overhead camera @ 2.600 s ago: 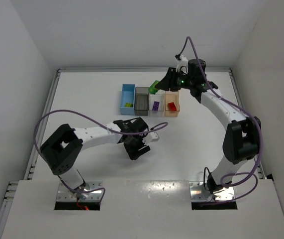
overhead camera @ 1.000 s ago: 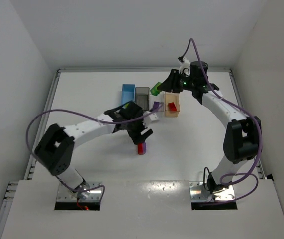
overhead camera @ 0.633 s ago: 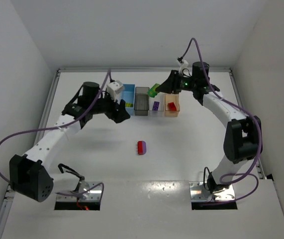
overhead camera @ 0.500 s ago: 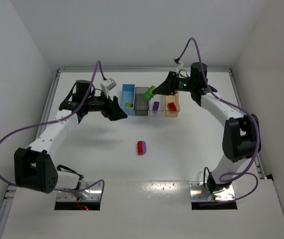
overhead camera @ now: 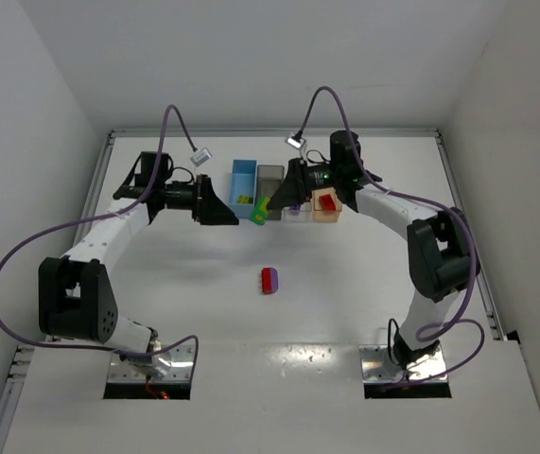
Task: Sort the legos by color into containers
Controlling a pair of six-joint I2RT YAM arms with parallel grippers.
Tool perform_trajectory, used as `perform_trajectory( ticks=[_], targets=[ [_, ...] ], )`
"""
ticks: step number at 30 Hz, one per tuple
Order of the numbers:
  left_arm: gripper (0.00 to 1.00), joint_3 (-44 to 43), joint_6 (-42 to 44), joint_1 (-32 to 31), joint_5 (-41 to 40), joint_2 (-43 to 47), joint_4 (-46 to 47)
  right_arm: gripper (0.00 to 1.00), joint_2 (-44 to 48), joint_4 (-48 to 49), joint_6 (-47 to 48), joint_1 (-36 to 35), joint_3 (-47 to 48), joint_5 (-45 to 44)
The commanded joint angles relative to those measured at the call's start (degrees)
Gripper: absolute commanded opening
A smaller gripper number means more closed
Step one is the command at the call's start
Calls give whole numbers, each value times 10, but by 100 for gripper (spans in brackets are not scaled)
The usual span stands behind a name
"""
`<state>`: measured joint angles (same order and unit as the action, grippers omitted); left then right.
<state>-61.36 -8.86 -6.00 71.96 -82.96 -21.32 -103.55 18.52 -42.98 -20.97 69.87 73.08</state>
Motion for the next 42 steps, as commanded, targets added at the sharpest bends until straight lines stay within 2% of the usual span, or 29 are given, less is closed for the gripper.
perform_trajectory(
  ticks=[1,24,29,33,35,39,42],
  targets=[
    [79,-22,1,3,38,-4,20,0,-7,45,8,-18,4,36],
    [79,-22,13,-45,114,-44,25,0,-53,33,13,-65,66,62],
    [63,-17,24,-45,120,-44,25,0,-53,33,13,-65,66,62],
    [58,-17,24,-45,120,-44,25,0,-53,33,13,-65,61,67],
    [58,-17,24,-45,125,-44,25,0,-53,33,13,-65,55,67],
    [67,-17,24,-38,125,-44,25,0,-53,38,13,-65,50,67],
    [68,-17,24,-33,125,-44,25,0,-53,38,13,-65,45,67]
  ],
)
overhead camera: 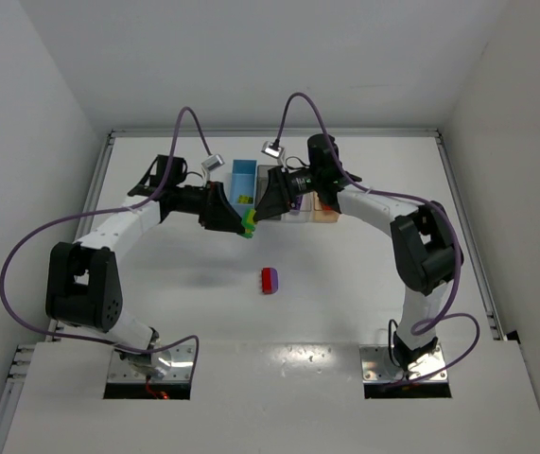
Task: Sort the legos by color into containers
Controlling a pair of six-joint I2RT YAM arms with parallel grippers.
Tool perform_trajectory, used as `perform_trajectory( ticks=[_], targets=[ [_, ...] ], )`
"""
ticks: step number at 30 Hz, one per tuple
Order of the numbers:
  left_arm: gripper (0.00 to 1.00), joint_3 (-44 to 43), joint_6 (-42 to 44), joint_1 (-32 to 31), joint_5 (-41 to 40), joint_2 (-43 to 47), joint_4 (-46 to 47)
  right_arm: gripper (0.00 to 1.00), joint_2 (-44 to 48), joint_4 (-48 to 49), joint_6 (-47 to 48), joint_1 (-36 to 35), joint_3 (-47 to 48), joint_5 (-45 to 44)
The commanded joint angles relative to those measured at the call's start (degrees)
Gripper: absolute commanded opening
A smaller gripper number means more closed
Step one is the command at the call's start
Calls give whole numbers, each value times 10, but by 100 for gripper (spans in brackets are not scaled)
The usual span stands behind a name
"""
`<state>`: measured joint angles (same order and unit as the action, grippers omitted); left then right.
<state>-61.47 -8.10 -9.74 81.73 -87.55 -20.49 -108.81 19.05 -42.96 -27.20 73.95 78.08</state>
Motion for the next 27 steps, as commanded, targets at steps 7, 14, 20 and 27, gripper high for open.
perform_trajectory(
  ticks=[7,14,20,27],
  targets=[
    [49,-15,17,4,33,2,17,0,5,33,13,-3,4,22],
    [28,-15,17,32,26,2,17,0,16,33,18,-3,-21,22],
    [7,-10,12,84,20,2,17,0,40,19,44,-3,-45,22],
    [0,13,12,138,26,24,17,0,56,-12,75,2,-56,12]
  ],
)
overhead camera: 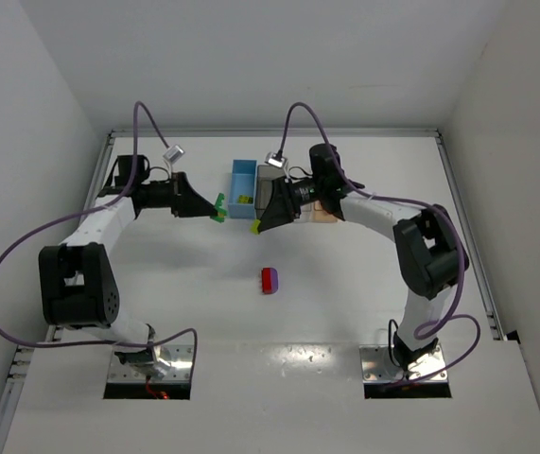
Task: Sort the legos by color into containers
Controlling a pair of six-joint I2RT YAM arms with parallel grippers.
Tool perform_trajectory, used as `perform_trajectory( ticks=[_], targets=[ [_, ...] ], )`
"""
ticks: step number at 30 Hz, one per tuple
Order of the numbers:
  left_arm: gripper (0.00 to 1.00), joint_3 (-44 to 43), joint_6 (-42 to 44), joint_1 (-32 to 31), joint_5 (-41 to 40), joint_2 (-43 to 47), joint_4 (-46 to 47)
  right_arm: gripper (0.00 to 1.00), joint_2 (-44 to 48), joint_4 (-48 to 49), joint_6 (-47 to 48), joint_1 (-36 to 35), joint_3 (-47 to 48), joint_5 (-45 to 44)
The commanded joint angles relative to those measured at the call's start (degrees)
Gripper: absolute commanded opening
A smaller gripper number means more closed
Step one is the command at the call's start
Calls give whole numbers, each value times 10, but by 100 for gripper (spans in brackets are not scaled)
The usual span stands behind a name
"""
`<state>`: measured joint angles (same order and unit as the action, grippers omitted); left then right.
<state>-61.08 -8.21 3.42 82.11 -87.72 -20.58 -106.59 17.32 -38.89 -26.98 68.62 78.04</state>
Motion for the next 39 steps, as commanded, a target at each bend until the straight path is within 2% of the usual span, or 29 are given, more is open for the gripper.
perform_trajectory(
  ticks=[1,3,4,5,7,8,11,13,17,19,21,28,33,39],
  targets=[
    [0,17,13,11,22,26,18,0,34,-4,45,0,-2,12],
    [0,23,13,17,22,33,18,0,34,-32,70,6,6,-23],
    [0,23,13,17,22,38,18,0,34,-109,96,6,26,-45],
    [0,23,13,17,17,38,18,0,34,-156,170,11,40,-107],
    [0,23,13,22,10,54,18,0,34,-249,218,11,78,-202],
    [0,29,13,22,2,60,18,0,34,-265,236,11,89,-320],
    [0,36,13,22,-32,90,18,0,29,-294,247,11,128,-483],
    [0,43,13,27,-63,118,18,0,29,-294,253,11,135,-557],
    [0,64,-2,27,-133,156,36,0,23,-294,271,11,142,-651],
    [0,83,-22,27,-156,185,54,0,23,-294,271,11,142,-677],
    [0,94,-29,27,-195,211,64,0,23,-280,271,11,134,-630],
    [0,112,-41,46,-209,255,81,0,0,-273,281,1,150,-545],
    [0,126,-46,59,-237,283,81,0,-25,-283,281,-4,186,-569],
    [0,126,-36,59,-269,283,81,0,-54,-349,322,-10,270,-589]
  ],
)
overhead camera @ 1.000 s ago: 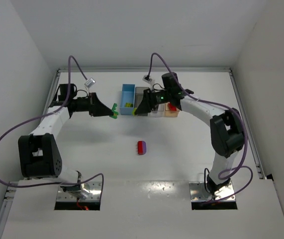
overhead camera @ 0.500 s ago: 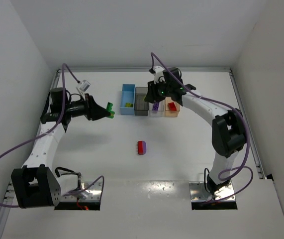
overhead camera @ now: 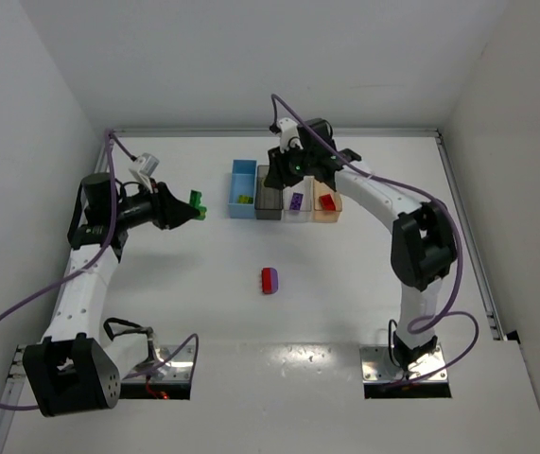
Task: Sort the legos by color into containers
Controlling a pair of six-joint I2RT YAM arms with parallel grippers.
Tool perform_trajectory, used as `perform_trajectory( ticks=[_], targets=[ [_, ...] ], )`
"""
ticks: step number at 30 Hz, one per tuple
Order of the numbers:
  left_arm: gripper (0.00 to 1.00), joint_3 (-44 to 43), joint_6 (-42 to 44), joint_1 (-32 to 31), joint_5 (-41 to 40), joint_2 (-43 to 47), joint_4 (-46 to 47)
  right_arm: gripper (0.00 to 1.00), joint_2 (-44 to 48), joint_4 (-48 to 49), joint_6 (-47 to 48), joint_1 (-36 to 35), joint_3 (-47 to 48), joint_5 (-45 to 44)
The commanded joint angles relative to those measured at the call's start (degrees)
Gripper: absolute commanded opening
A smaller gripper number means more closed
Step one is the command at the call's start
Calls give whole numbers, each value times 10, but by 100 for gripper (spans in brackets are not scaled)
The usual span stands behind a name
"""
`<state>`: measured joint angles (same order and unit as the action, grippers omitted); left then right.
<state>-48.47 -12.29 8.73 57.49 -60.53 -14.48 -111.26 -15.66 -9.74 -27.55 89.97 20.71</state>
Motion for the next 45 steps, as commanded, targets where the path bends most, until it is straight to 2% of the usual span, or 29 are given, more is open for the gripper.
perform_trajectory(
  ticks=[1,6,13,23,31,45],
  targets=[
    [0,-7,5,6,-29,11,20,0,-7,-25,36,-4,65,-15],
    [0,-13,16,6,-49,5,20,0,-76,-68,49,-4,134,-35],
    [0,-33,21,6,-55,-37,20,0,-146,-68,49,-4,187,-40],
    [0,-38,26,6,-60,-67,20,0,-152,-68,60,-9,228,-28],
    [0,-44,26,6,-60,-89,20,0,-153,-74,72,-28,256,31],
    [0,-44,26,6,-60,-79,20,0,-164,-74,90,-58,273,-19]
  ],
)
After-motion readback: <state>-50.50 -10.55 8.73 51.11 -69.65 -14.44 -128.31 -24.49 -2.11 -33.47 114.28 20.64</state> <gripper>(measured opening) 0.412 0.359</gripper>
